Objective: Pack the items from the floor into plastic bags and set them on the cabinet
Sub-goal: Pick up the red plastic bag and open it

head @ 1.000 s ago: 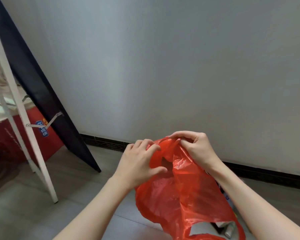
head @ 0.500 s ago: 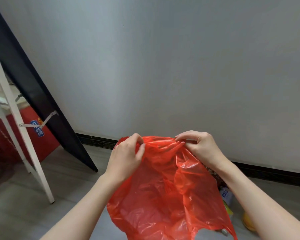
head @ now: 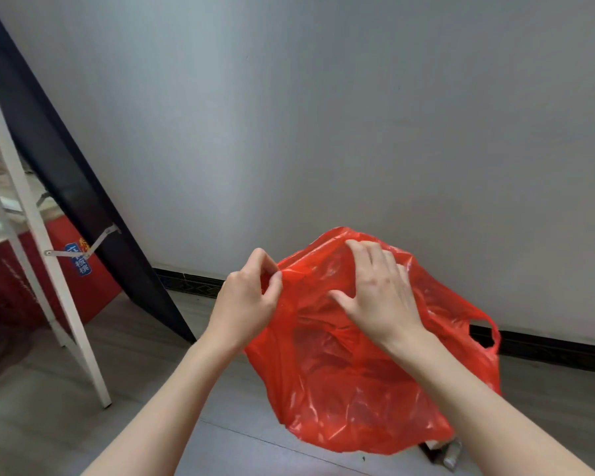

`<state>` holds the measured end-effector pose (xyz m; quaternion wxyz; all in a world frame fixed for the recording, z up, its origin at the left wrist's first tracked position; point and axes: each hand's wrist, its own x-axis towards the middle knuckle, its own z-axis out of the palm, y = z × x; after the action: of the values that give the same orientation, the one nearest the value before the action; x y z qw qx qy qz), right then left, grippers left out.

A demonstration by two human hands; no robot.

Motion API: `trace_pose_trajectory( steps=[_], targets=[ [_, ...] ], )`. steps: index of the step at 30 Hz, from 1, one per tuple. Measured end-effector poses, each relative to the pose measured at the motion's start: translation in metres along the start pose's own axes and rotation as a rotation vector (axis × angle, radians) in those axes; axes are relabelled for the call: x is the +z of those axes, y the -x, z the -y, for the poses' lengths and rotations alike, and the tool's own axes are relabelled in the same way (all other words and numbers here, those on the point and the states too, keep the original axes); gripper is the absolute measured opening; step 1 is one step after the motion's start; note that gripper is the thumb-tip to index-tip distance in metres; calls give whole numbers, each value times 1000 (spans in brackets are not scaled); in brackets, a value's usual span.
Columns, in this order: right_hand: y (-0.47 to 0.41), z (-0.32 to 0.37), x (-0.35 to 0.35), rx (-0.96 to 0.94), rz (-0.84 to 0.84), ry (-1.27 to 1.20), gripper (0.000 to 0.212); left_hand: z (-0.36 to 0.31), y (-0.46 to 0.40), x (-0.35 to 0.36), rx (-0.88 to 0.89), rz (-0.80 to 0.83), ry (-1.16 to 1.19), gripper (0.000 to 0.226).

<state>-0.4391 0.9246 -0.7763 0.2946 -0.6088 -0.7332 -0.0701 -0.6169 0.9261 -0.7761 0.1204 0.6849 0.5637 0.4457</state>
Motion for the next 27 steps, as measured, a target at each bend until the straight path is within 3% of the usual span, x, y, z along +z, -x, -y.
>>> trace_pose_trajectory(
  steps=[4,9,14,17,19,21,23,25,27],
  targets=[
    [-5,-24,6,40,-82,-40,67,-7,2,-10,69,132,167,17],
    [-9,-43,14,2,-229,-96,6,0,-4,-20,68,129,206,17],
    [-11,-45,6,26,-357,-173,6,28,-14,-33,-167,-54,26,26],
    [-10,-36,6,-9,-323,-203,15,37,-14,-32,-312,-10,-192,12],
    [-11,-31,6,13,-263,-275,15,36,-11,-27,-316,-5,-369,4],
    [-11,-28,5,45,-200,-399,6,32,-6,-21,-178,-142,-486,16],
    [-12,-23,5,62,-153,-510,7,24,-1,-14,119,-190,-420,32],
    [-13,-15,5,83,-63,-633,17,11,5,-2,405,0,-290,42],
    [-14,-5,5,128,29,-830,22,0,11,13,514,179,-225,46]
  ],
)
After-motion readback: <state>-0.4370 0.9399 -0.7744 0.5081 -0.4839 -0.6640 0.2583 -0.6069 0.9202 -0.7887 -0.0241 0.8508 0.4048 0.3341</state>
